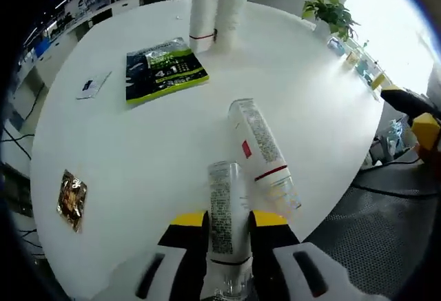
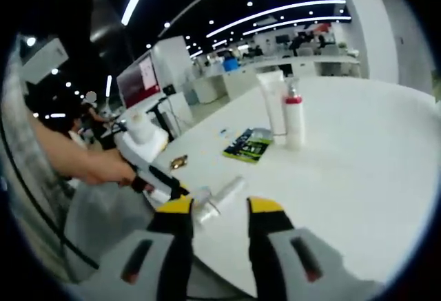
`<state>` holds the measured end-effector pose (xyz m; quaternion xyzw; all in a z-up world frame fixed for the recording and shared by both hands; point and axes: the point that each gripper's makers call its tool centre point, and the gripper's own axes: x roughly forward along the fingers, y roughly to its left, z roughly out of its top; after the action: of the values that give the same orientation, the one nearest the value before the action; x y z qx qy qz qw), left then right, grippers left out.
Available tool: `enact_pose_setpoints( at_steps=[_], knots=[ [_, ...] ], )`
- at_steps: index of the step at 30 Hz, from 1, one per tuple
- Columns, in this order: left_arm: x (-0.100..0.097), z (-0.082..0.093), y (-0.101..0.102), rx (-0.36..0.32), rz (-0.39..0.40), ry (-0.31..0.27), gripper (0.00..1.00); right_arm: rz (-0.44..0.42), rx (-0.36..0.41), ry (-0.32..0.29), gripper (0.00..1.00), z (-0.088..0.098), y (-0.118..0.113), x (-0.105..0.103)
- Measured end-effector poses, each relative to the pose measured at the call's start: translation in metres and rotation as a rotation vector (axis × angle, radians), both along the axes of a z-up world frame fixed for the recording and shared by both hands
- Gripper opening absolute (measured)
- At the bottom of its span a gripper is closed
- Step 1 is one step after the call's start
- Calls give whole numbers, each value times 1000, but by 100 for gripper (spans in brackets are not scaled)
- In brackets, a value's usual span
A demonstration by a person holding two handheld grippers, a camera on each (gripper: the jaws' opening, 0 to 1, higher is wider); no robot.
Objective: Arrange the skincare products in the storage area until every visible bottle or jar stands upright without overlapping.
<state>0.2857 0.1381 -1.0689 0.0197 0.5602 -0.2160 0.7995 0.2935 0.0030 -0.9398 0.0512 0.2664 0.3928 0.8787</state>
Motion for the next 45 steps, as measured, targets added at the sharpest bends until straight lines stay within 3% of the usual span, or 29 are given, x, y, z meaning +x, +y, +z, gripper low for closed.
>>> enact_pose_setpoints(
  at_steps=[8,10,13,15,16,18,21,23,25,28,33,38,40,42,45],
  knots=[
    [-3,4,8,14,-42,-23,20,8,2,9,28,-1,1,-1],
    [0,17,9,-26,-26,-55,20,8,10,23,28,-2,1,-1],
    [3,32,13,-26,-40,-99,20,4,37,68,28,-5,1,0],
    [6,50,13,-22,-70,-150,20,-3,108,132,29,-3,3,0],
    [9,60,13,-7,-120,-199,20,2,154,207,30,-3,5,-4],
    [10,76,11,14,-160,-243,20,32,180,213,30,4,8,-4],
    [11,110,-1,73,-289,-361,20,72,183,181,32,18,13,-3],
    [10,124,-6,102,-314,-402,20,84,227,193,35,29,18,-1],
    [10,137,-12,153,-361,-452,20,85,326,248,37,44,27,0],
    [6,151,-28,196,-458,-522,20,122,405,318,39,57,38,-5],
    [-9,166,-55,241,-628,-586,21,79,530,464,40,64,45,-9],
    [-20,170,-76,262,-724,-624,21,30,628,619,34,60,44,-13],
    [-23,170,-83,258,-764,-641,21,28,611,620,26,54,40,-14],
    [-25,169,-86,283,-791,-651,21,16,623,679,21,52,37,-19],
    [-23,170,-92,269,-797,-678,21,-4,644,640,20,54,29,-17]
  ],
)
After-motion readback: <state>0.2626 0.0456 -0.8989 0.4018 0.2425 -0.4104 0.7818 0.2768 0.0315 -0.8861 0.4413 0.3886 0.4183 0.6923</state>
